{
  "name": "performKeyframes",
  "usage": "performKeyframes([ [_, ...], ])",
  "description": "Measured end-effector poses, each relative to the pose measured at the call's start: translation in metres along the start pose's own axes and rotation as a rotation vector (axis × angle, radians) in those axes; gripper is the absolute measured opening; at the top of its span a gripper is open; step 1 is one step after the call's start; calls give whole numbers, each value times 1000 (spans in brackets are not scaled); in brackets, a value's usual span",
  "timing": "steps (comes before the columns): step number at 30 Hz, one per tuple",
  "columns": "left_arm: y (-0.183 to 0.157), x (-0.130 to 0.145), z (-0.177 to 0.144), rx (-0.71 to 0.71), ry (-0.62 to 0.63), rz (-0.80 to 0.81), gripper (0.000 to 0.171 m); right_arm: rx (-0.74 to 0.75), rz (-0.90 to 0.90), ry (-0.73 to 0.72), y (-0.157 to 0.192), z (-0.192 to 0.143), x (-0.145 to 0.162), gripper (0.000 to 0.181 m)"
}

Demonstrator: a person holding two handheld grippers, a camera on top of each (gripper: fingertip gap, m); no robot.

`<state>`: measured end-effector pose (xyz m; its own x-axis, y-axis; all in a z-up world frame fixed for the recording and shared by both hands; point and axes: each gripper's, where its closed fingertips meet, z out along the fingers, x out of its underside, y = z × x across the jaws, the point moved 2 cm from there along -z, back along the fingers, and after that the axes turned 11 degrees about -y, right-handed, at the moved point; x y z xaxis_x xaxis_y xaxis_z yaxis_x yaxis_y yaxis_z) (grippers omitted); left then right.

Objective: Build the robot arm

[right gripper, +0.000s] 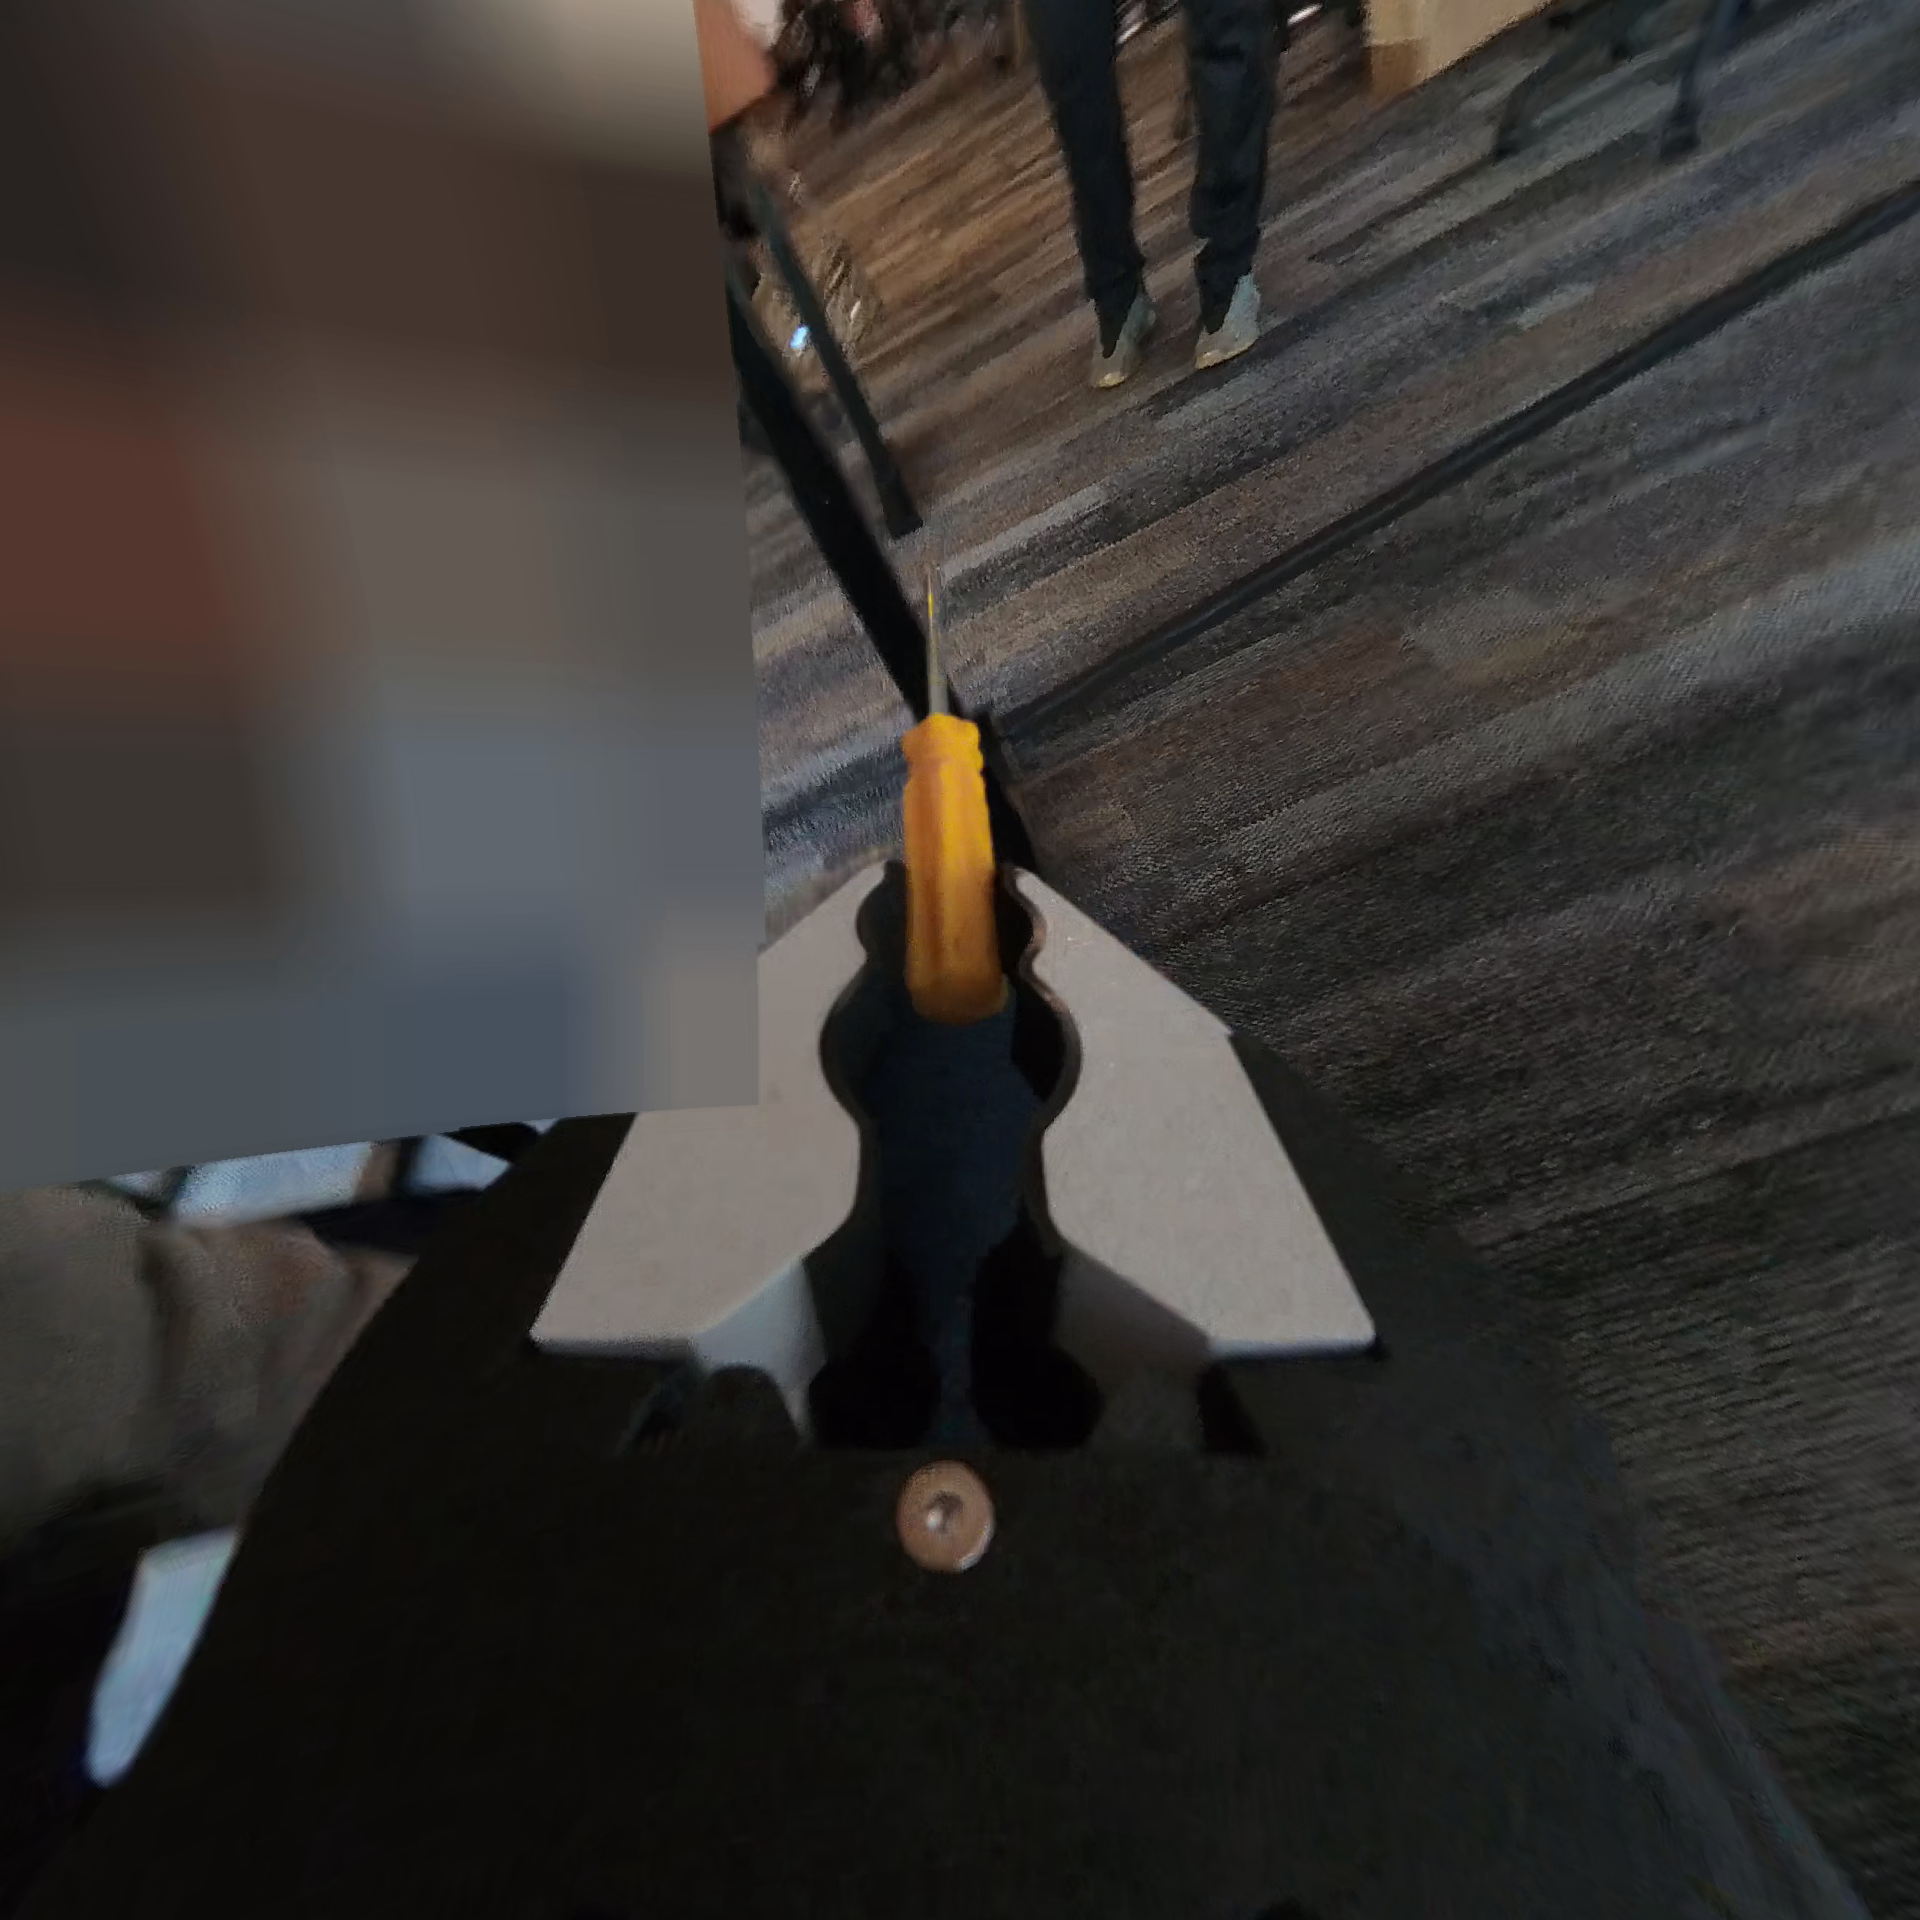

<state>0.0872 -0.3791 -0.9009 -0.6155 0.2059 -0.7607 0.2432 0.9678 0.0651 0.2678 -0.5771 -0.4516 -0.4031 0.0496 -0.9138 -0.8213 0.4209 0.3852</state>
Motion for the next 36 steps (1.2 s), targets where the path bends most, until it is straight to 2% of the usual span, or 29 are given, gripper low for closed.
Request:
performKeyframes([
  [3,55,-76,-80,-10,-113,112,1,-199,-206,118,30,23,-24,16],
  [7,113,-189,-218,-107,-266,261,1,-535,-450,293,94,67,-53,16],
  [10,141,-276,-335,-230,-378,369,2,-717,-569,281,161,113,-87,16],
  [12,153,-322,-412,-307,-442,383,1,-842,-625,230,215,141,-112,16],
  [15,189,-358,-516,-449,-493,357,1,-982,-780,134,291,190,-146,16],
  [17,238,-357,-578,-594,-457,357,2,-1008,-1019,-13,339,238,-165,16],
  [19,300,-338,-634,-757,-356,417,2,-1045,-1307,-202,395,286,-174,16],
  [21,366,-311,-685,-928,-242,505,2,-1032,-1587,-411,454,340,-171,16],
  [23,425,-284,-718,-1028,-139,633,2,-1015,-1750,-558,511,392,-156,16],
  [24,452,-270,-726,-1058,-89,683,2,-1020,-1775,-602,535,417,-145,16],
  [26,500,-246,-731,-1089,-49,708,1,-1102,-1636,-614,580,455,-119,16],
  [29,541,-224,-730,-1142,-11,730,1,-1180,-1370,-471,620,494,-77,16],
  [32,532,-231,-727,-1178,56,936,2,-1270,-1181,-198,636,490,-40,16],
  [34,523,-229,-720,-1162,14,940,1,-1312,-1015,-51,639,477,-29,16],
  [36,519,-224,-715,-1160,35,961,2,-1352,-800,118,634,470,-21,16],
])
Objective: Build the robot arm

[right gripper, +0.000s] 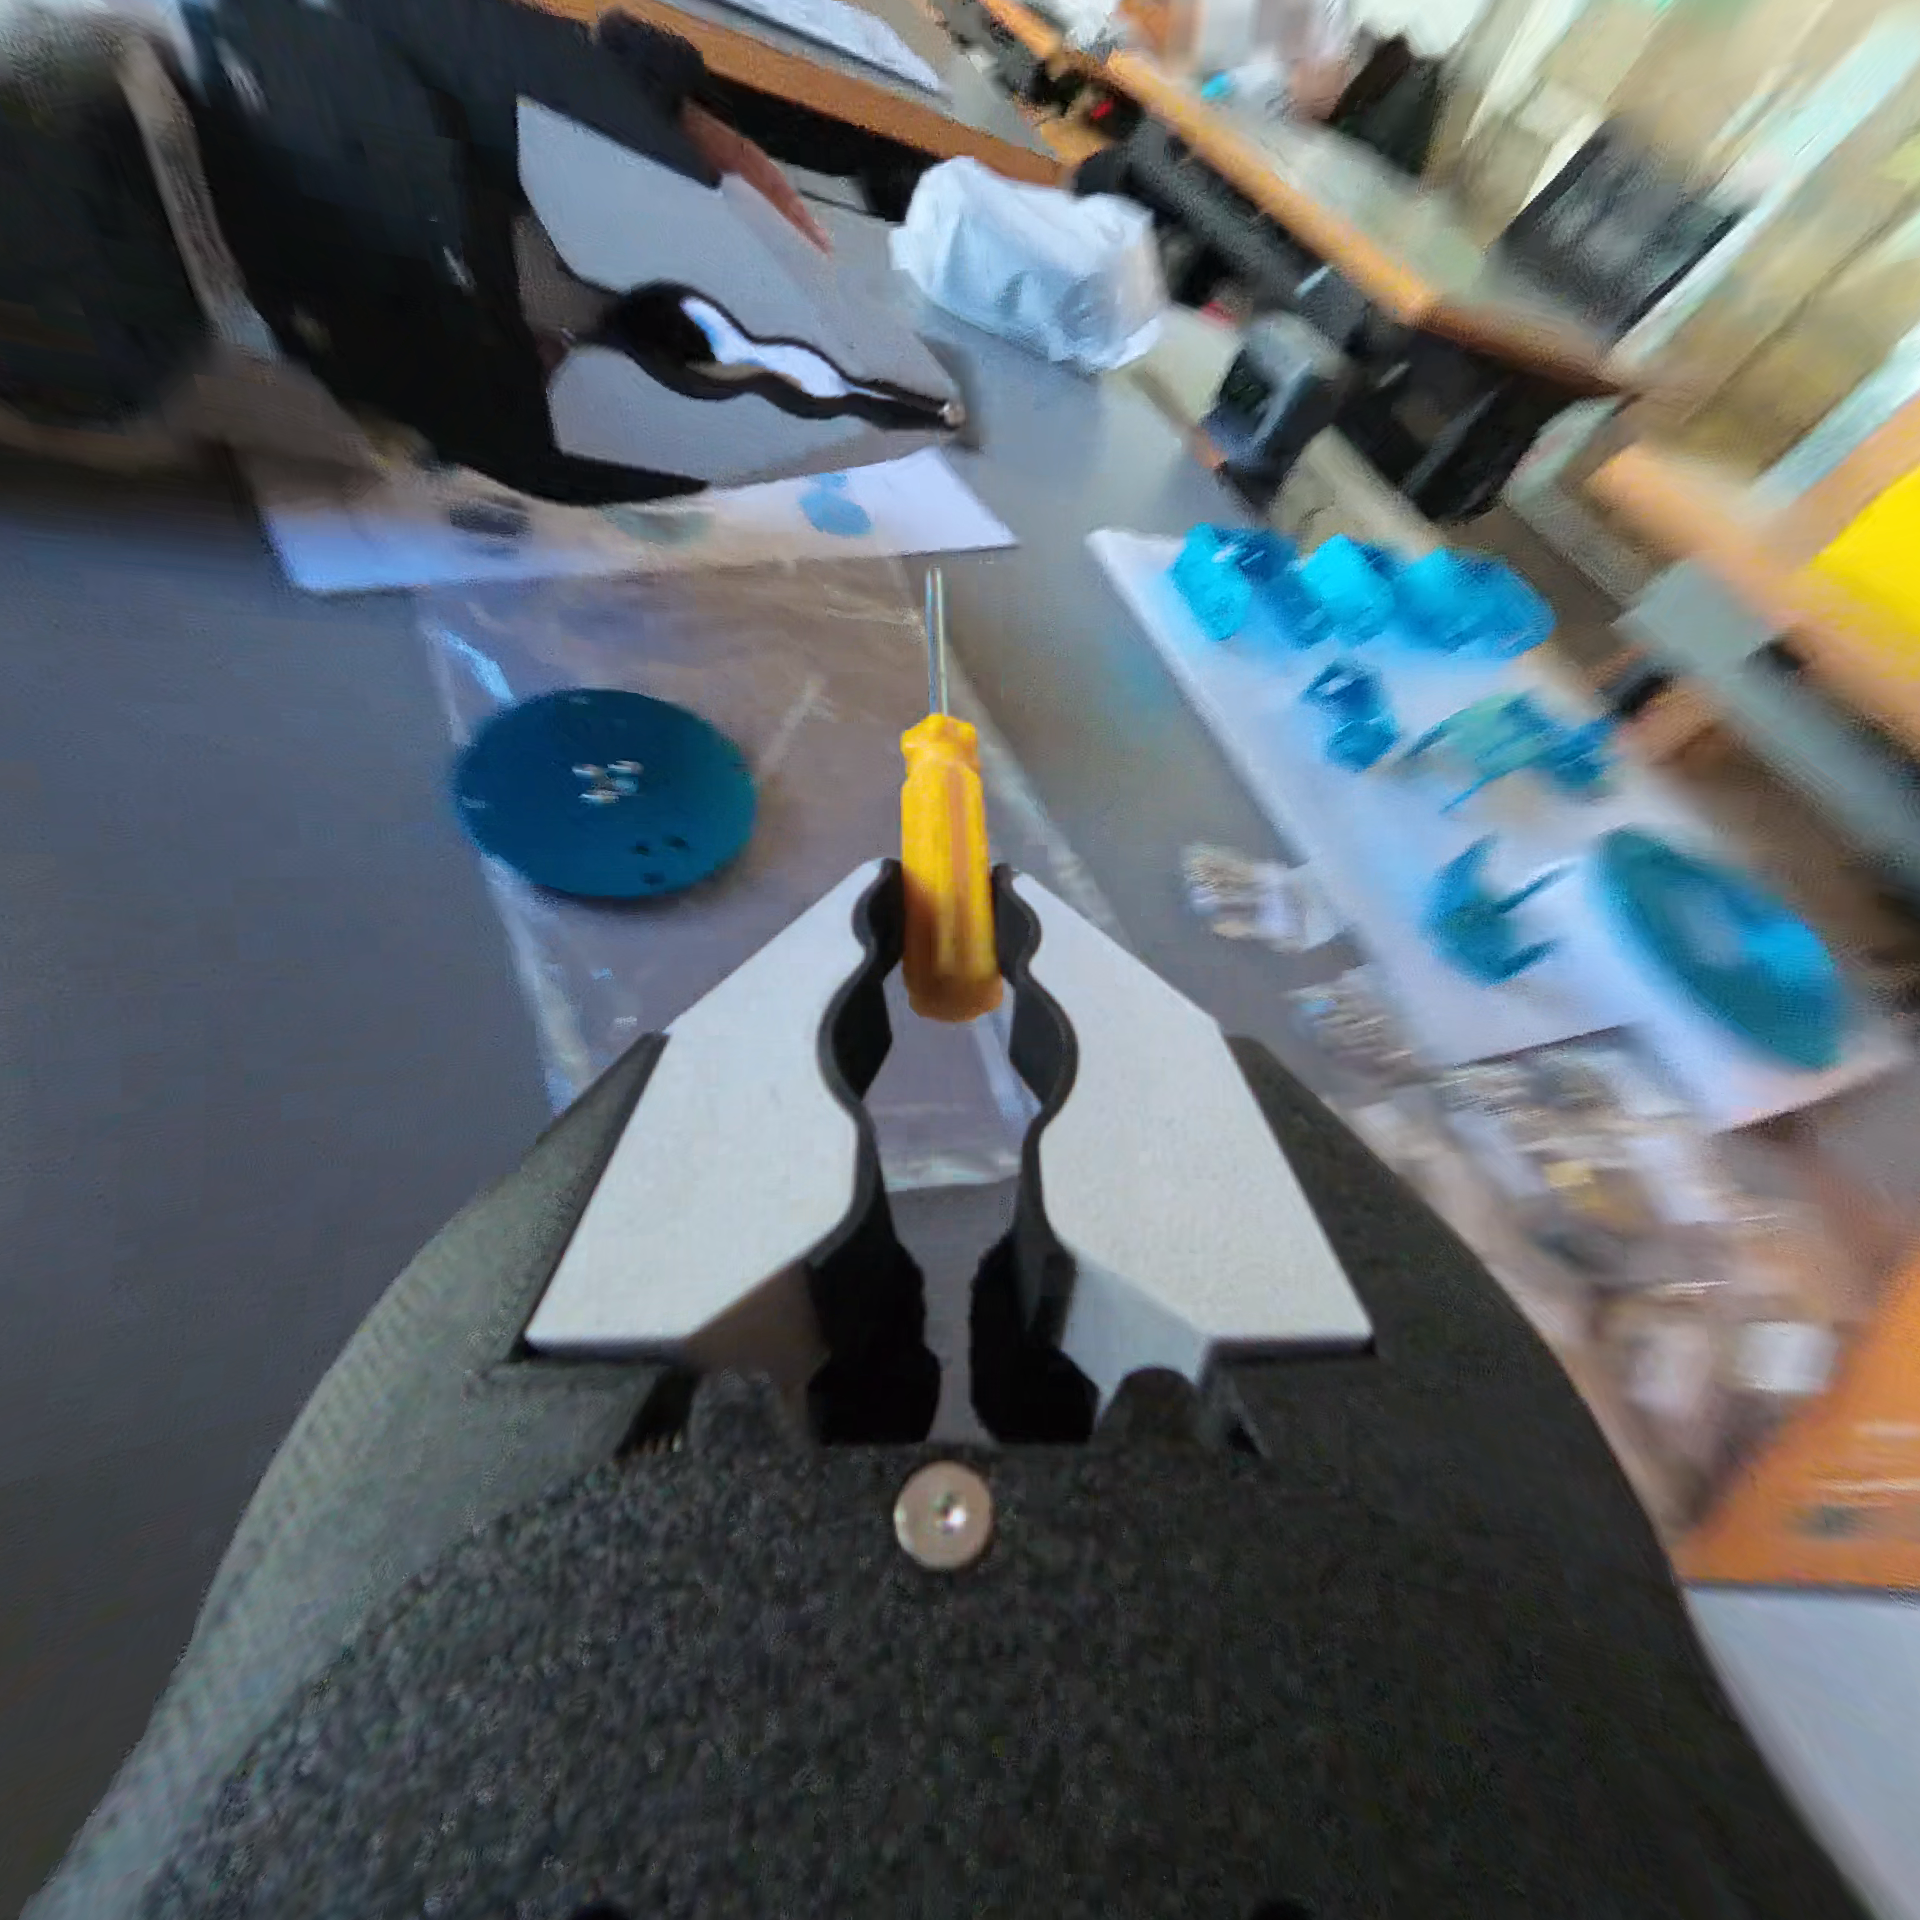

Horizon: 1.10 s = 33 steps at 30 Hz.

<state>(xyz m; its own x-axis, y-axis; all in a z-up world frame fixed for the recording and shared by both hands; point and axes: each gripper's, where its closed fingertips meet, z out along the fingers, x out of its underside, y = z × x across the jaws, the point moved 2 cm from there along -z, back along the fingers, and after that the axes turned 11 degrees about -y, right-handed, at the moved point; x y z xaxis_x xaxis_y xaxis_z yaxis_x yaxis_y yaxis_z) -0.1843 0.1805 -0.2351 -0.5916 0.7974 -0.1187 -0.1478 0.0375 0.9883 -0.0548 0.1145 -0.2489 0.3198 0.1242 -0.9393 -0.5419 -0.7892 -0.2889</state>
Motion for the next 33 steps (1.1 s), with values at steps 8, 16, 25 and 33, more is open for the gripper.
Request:
performKeyframes([
  [8,-20,-5,-4,46,-27,78,1,-176,498,-90,2,-7,6,16],
  [16,-29,-14,-5,76,-53,108,1,-145,501,-90,-1,-6,6,15],
  [25,-33,-19,-4,85,-68,114,1,-154,463,-62,4,-5,8,16],
  [33,-32,-17,-5,78,-63,116,1,-150,460,-59,3,-5,9,15],
])
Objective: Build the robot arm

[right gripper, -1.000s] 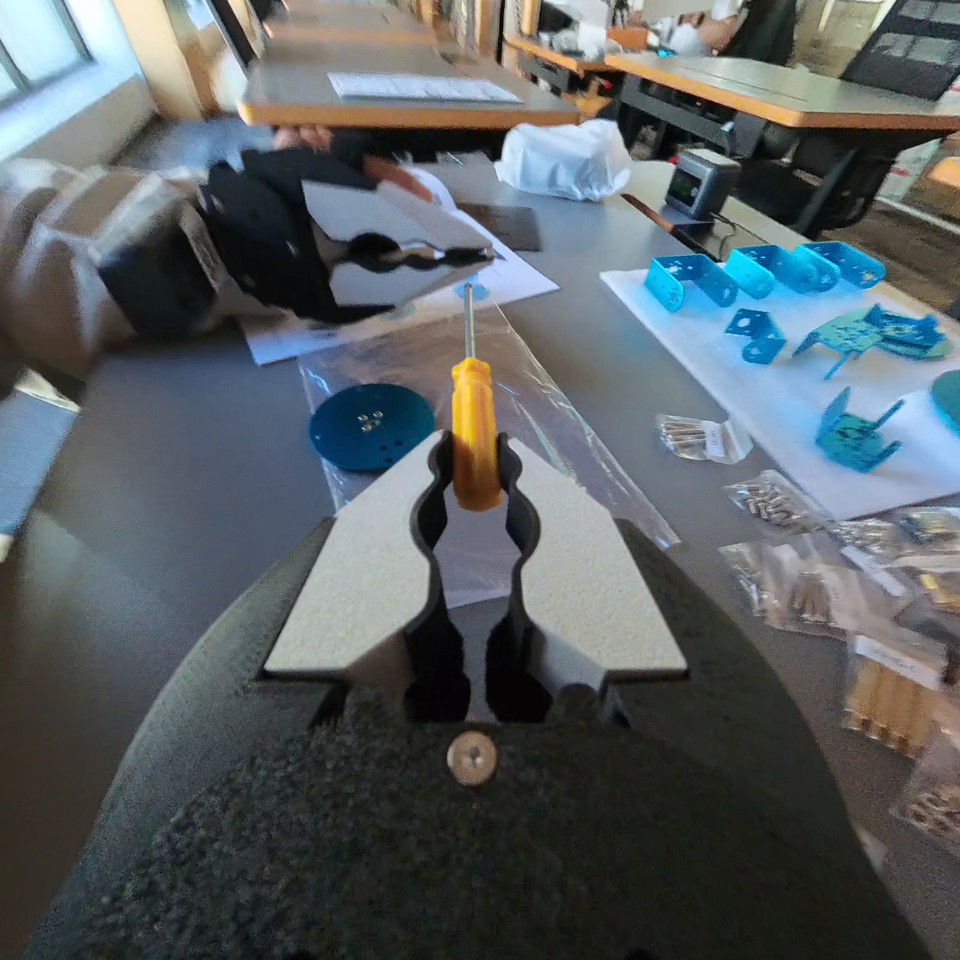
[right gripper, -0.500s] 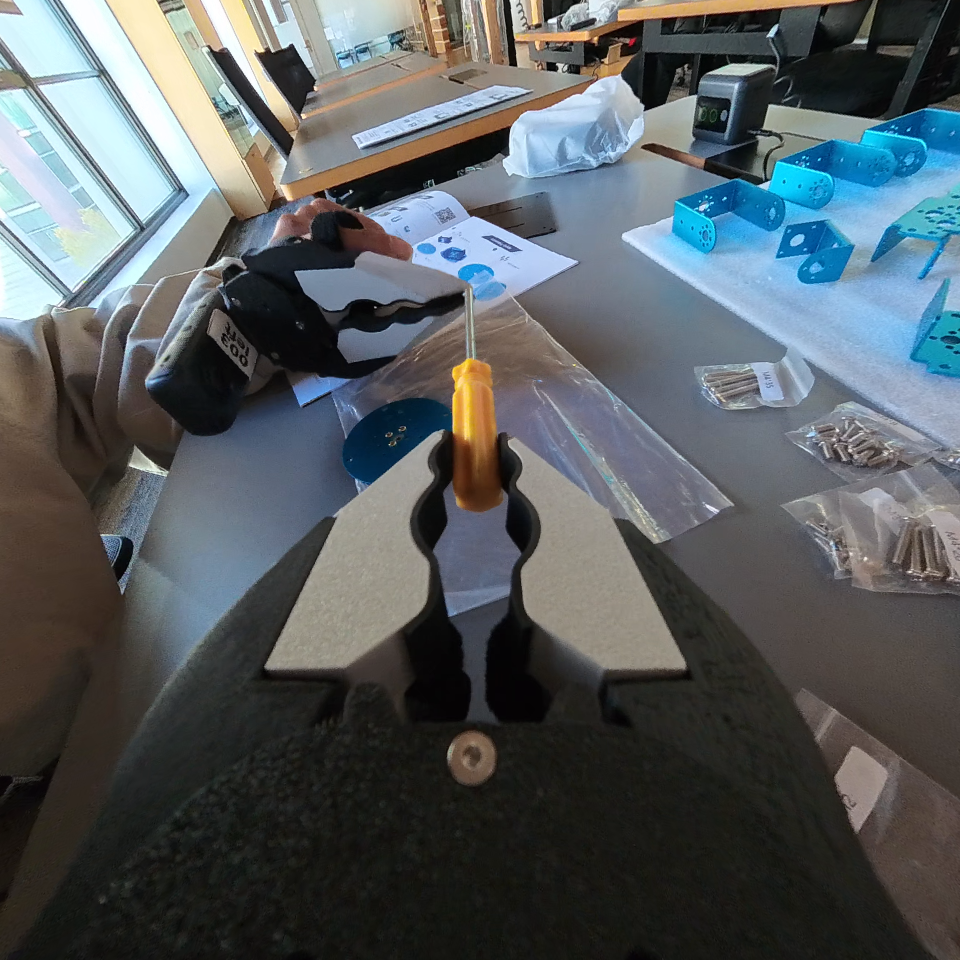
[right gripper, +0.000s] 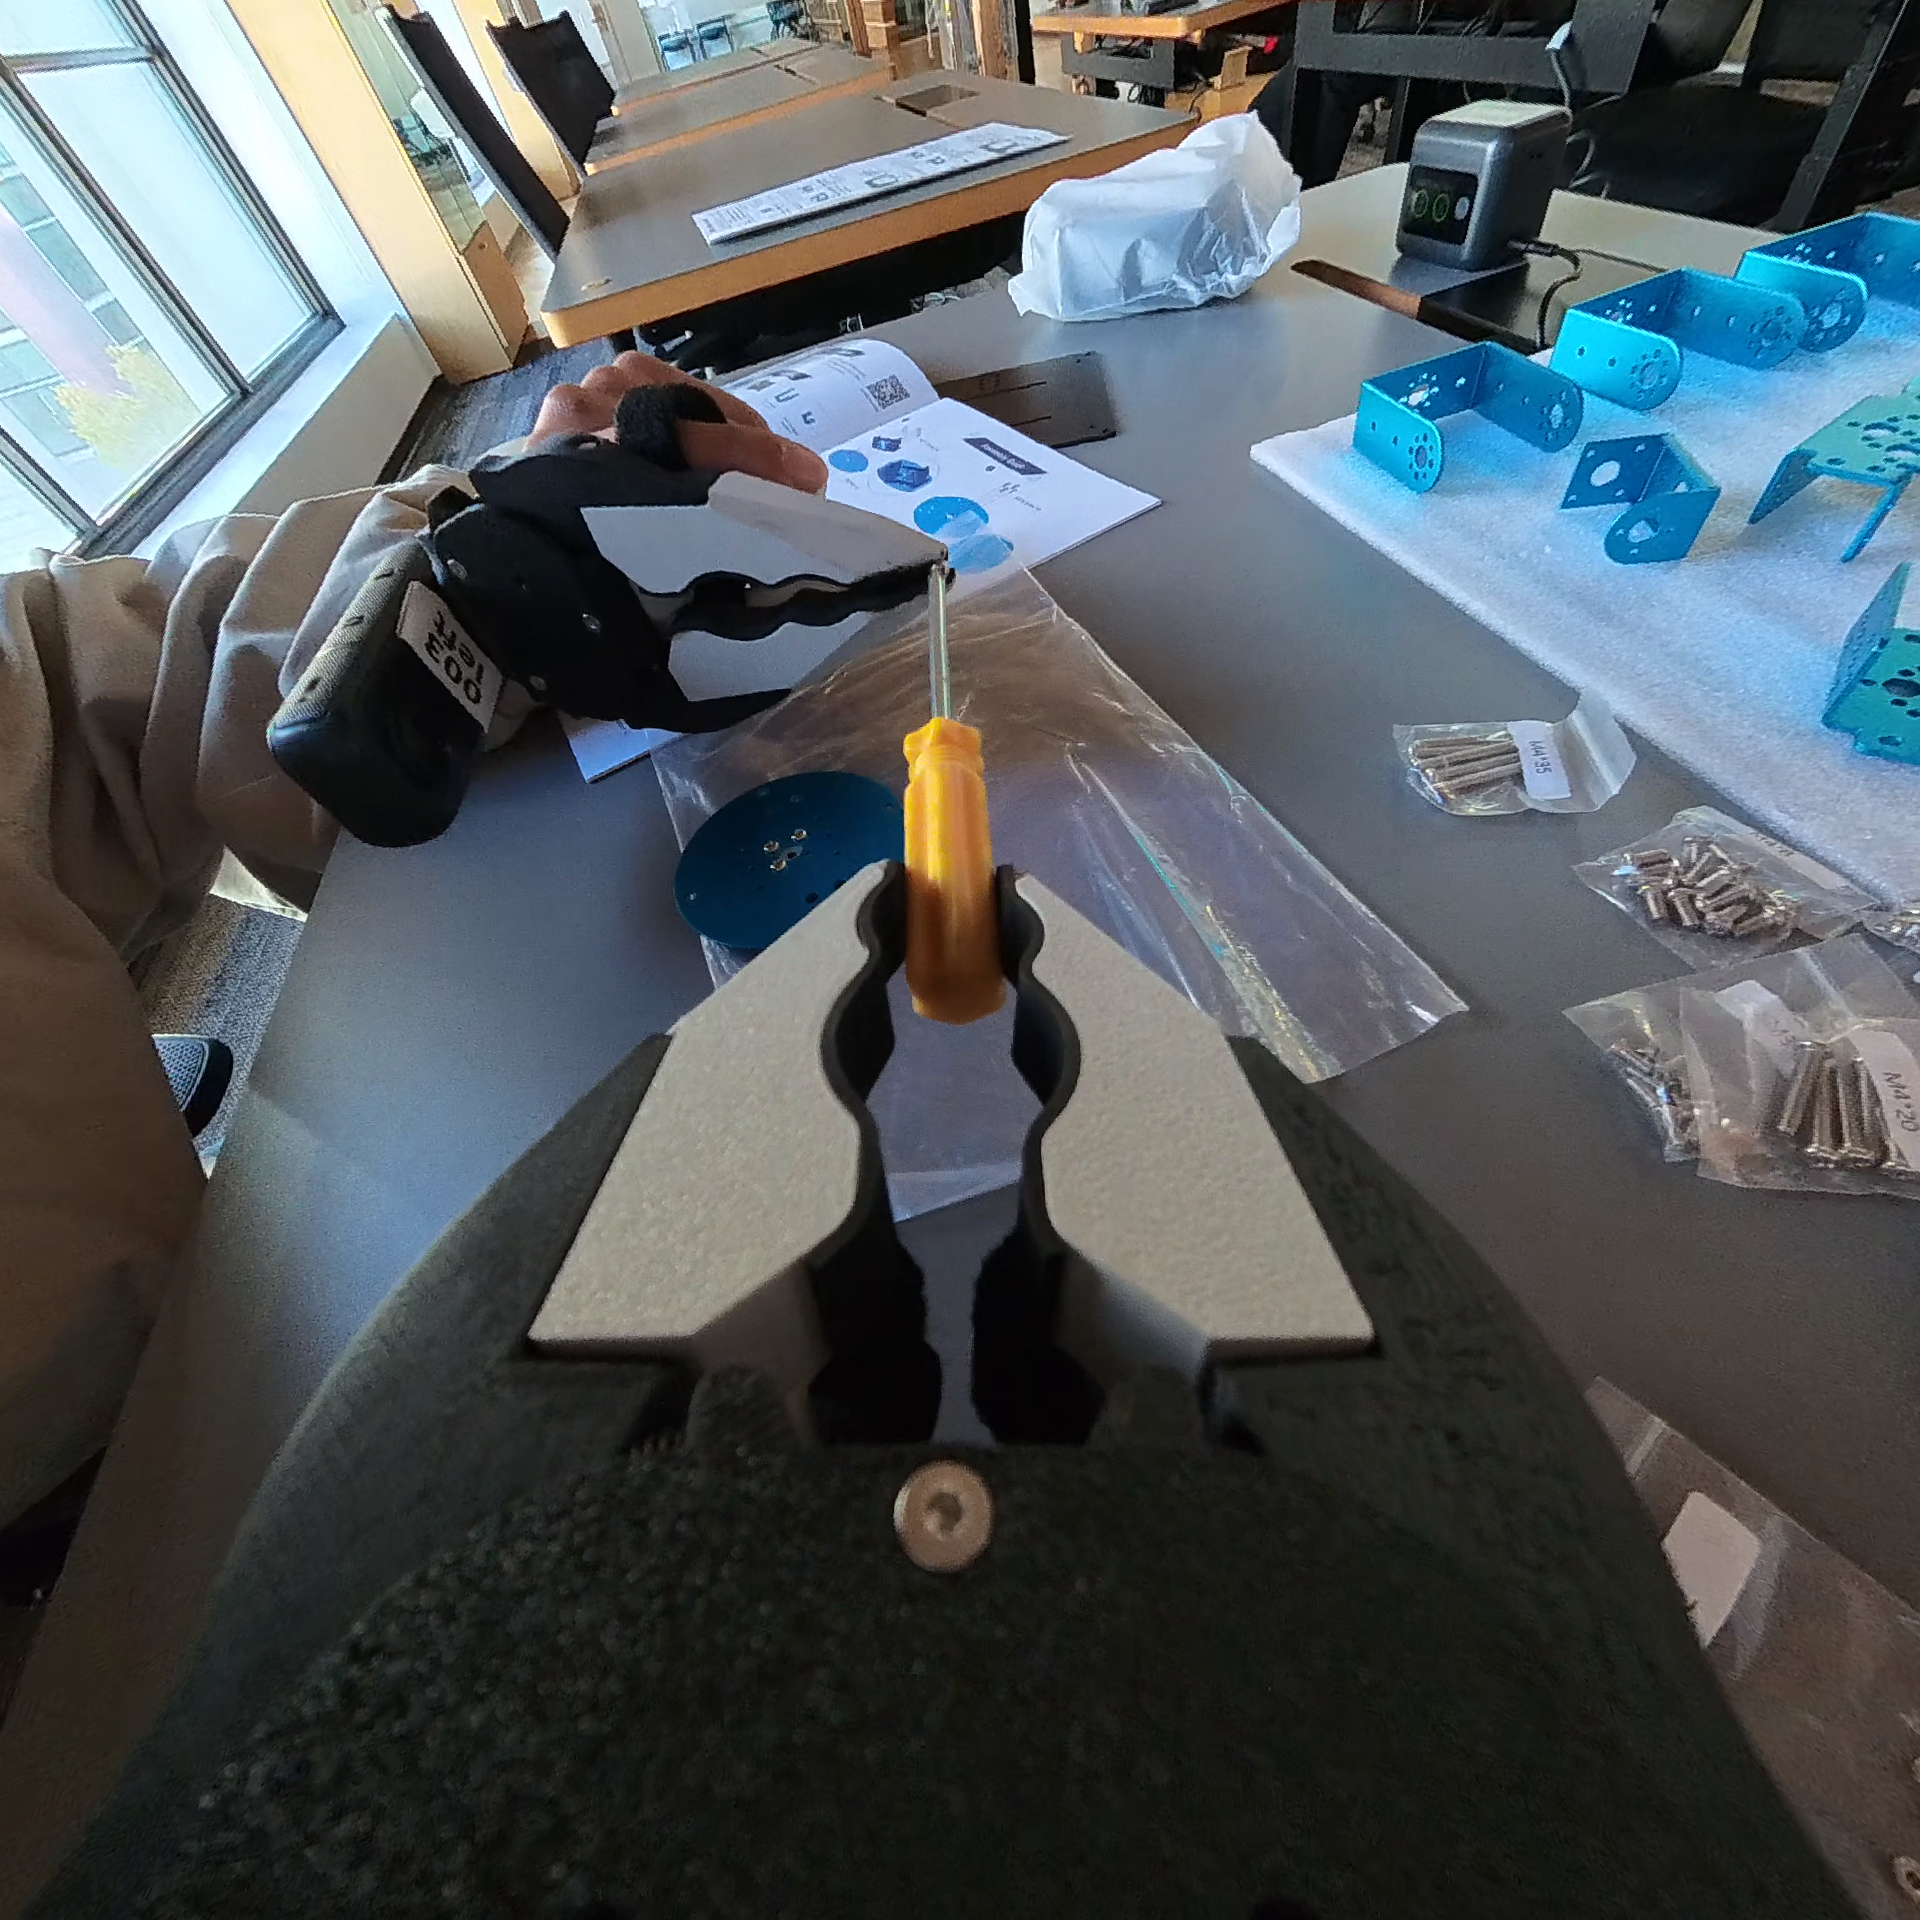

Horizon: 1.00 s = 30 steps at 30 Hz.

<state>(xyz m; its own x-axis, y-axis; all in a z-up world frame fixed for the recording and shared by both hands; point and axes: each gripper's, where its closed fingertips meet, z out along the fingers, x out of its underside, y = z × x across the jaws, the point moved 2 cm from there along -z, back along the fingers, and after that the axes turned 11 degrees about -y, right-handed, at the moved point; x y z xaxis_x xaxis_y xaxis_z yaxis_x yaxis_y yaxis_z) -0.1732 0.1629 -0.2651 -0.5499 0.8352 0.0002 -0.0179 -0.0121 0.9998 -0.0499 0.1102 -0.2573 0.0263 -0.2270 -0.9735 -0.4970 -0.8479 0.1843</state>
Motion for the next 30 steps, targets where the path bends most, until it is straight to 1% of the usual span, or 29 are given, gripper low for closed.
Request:
performKeyframes([
  [12,-1,-1,-1,2,-6,18,1,2,-10,8,-1,0,1,16],
  [14,-2,-2,-1,5,-9,32,1,5,-37,12,0,0,1,15],
  [17,-3,-3,-2,13,-16,39,1,29,-176,32,1,-1,1,16],
  [27,-9,-5,-2,42,-17,91,1,129,-786,97,8,-2,-1,16],
  [30,-9,-6,-3,43,-14,100,1,148,-930,105,10,-2,-2,16],
])
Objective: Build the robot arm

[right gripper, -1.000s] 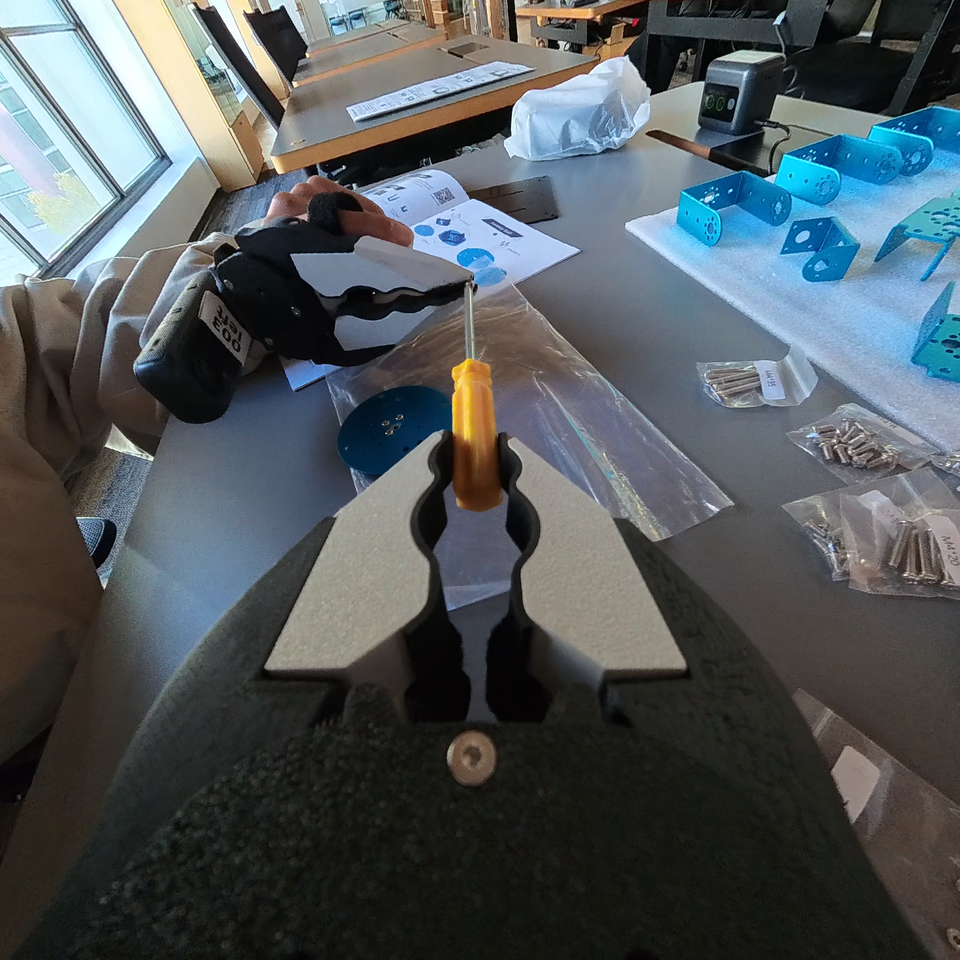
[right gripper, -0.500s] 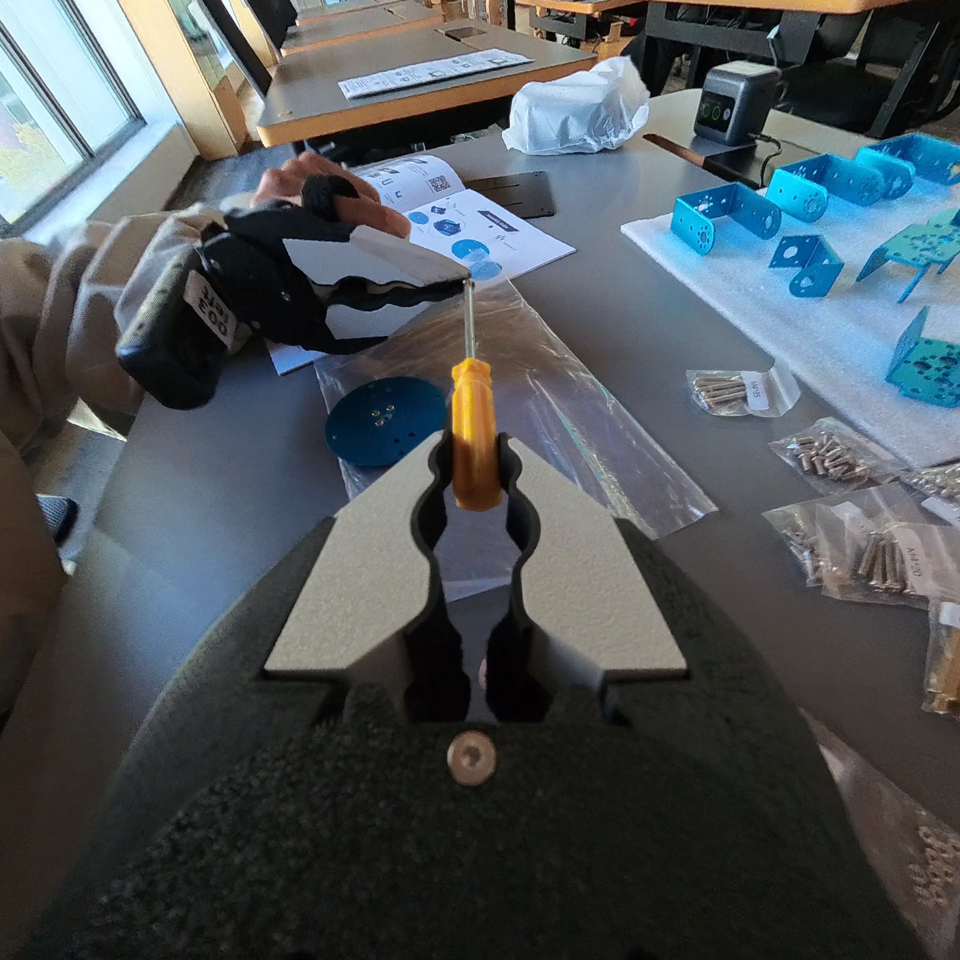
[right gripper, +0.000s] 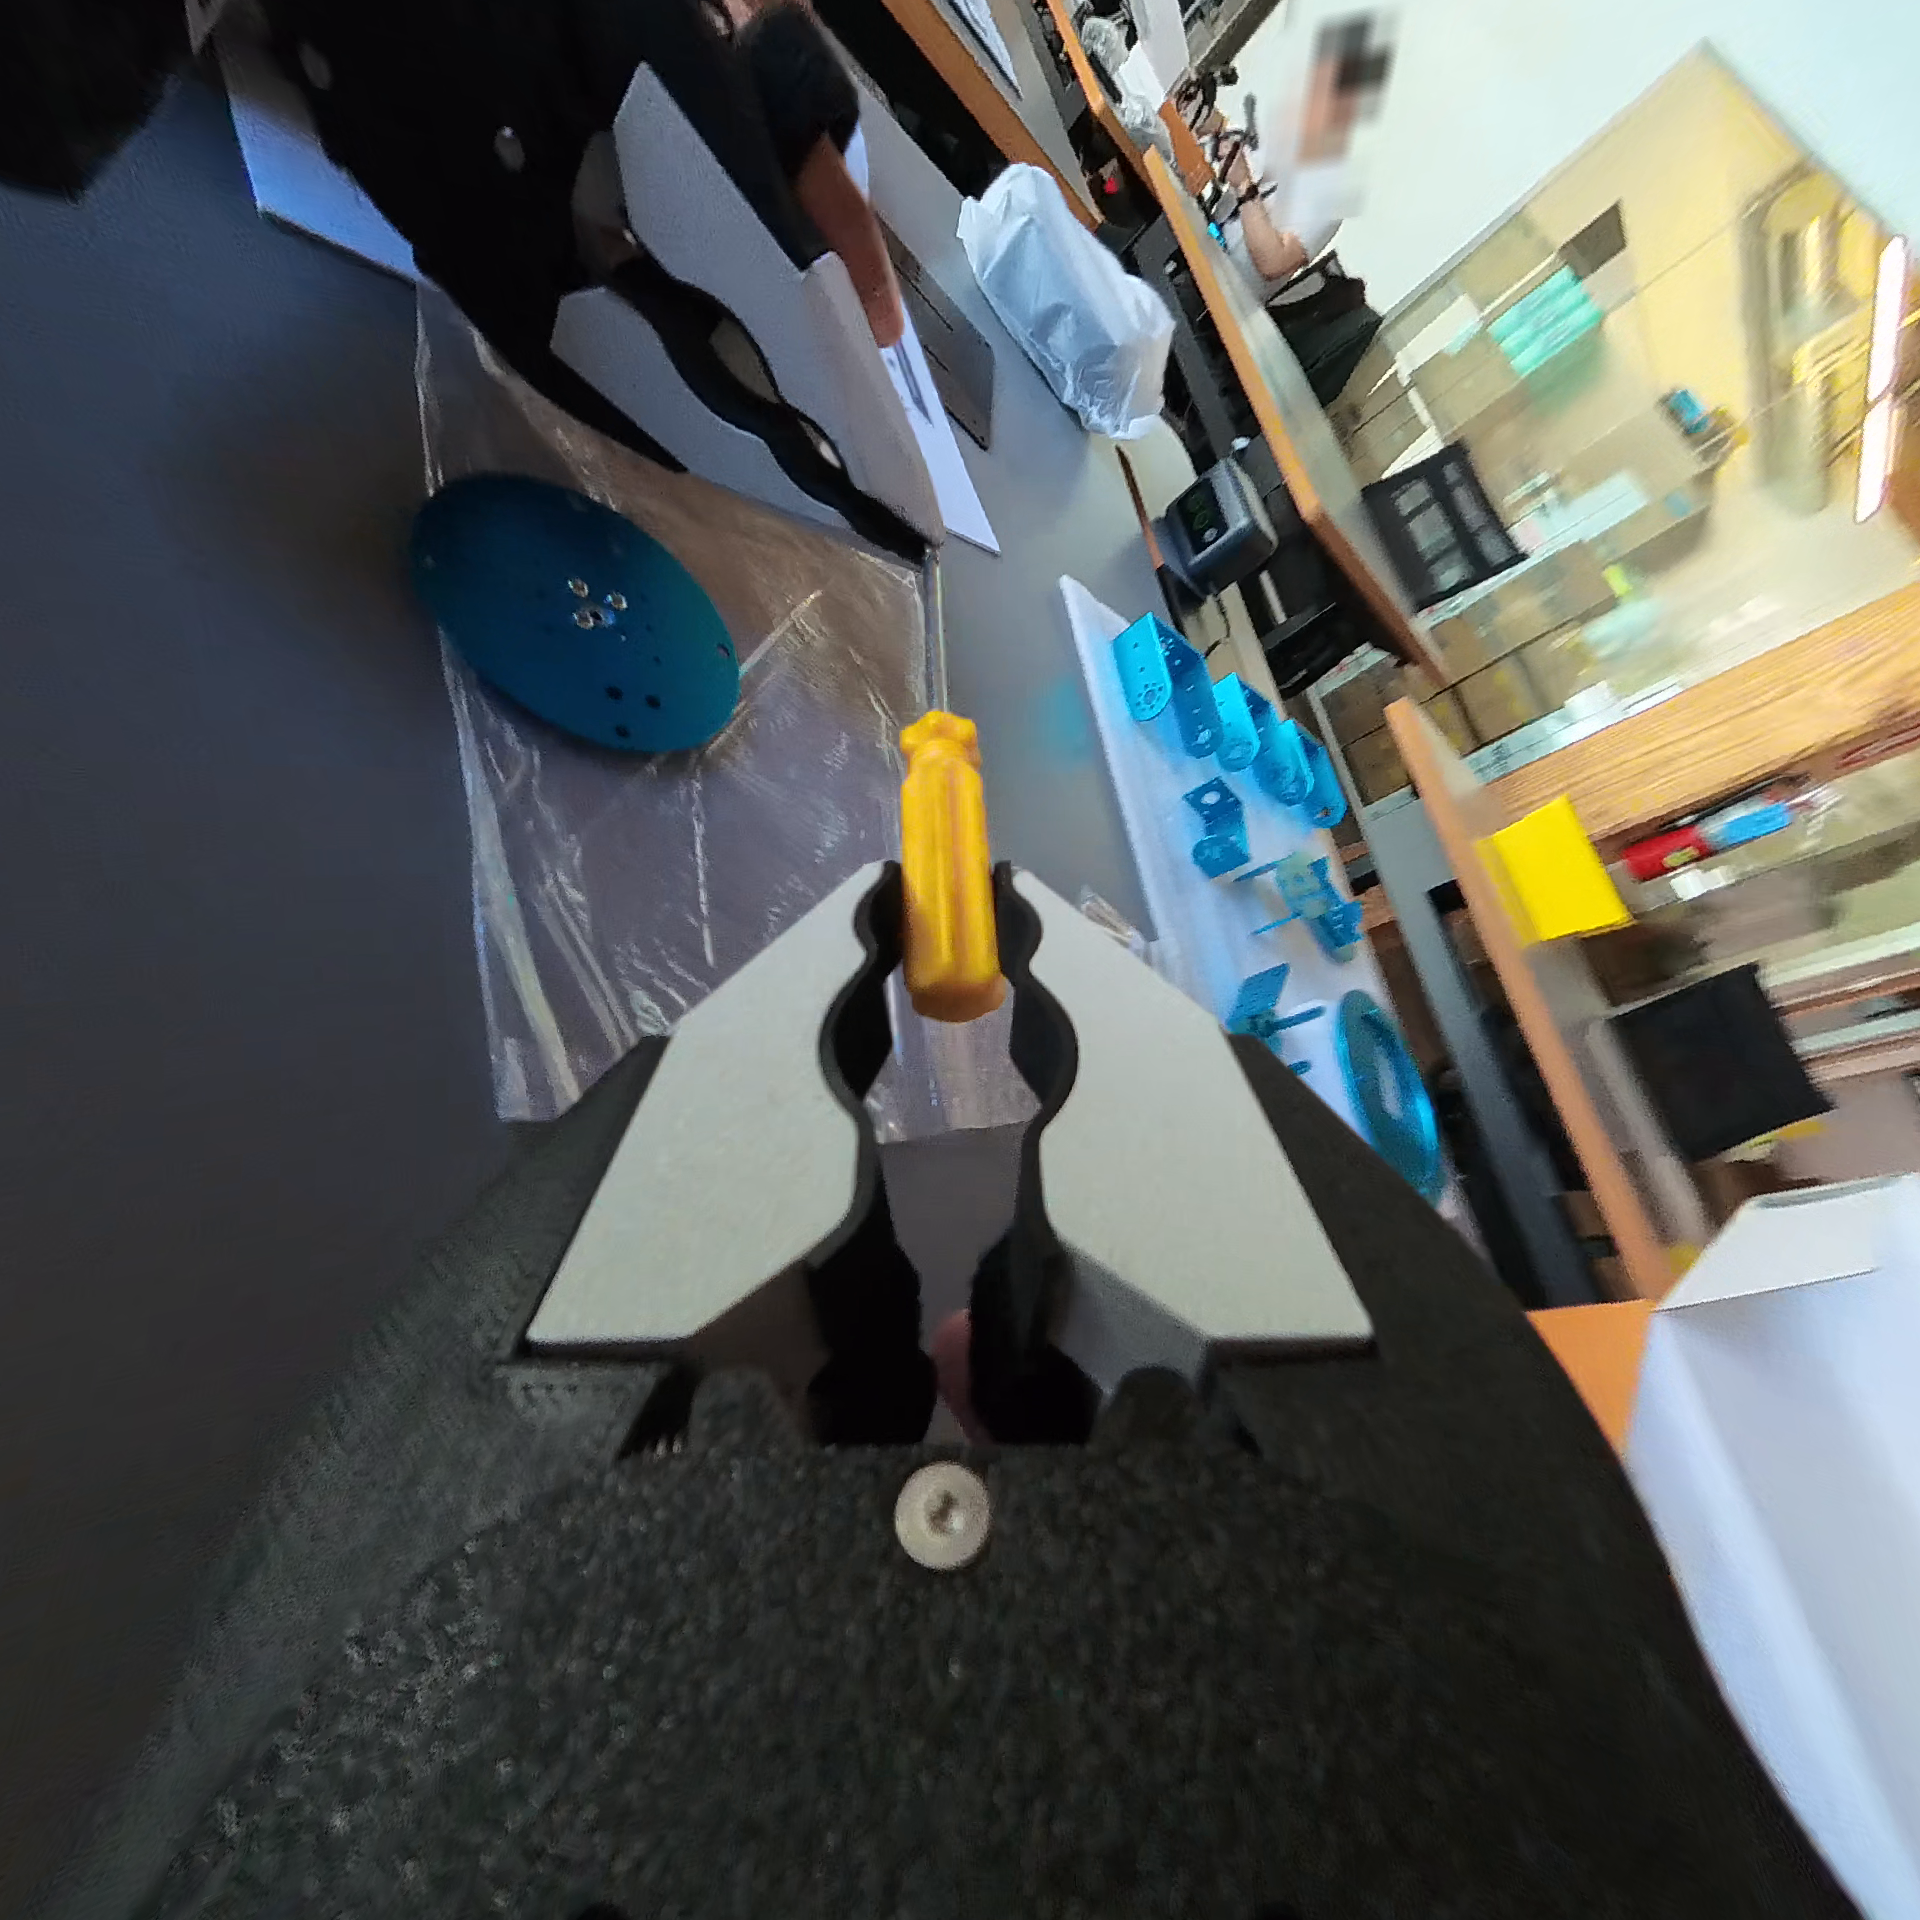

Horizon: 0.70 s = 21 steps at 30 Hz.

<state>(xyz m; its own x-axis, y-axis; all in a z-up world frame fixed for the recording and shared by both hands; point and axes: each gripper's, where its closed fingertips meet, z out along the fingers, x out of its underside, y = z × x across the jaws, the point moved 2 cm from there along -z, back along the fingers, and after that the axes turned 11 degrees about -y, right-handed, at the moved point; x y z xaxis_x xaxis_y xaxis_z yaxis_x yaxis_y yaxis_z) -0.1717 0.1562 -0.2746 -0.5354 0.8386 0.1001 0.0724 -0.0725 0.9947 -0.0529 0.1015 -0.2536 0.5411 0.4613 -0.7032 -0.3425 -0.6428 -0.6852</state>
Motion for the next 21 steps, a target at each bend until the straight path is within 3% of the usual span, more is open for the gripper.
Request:
performKeyframes([
  [5,0,-3,0,0,-3,5,1,7,-132,3,0,-2,-2,16],
  [12,6,-7,0,-9,-37,-186,4,-62,132,-41,-6,-7,2,16],
  [15,10,-4,0,-25,-30,-231,15,-71,168,-36,-7,-8,4,16],
  [21,8,0,-1,-11,-12,-224,15,-76,200,-46,-6,-7,3,16],
])
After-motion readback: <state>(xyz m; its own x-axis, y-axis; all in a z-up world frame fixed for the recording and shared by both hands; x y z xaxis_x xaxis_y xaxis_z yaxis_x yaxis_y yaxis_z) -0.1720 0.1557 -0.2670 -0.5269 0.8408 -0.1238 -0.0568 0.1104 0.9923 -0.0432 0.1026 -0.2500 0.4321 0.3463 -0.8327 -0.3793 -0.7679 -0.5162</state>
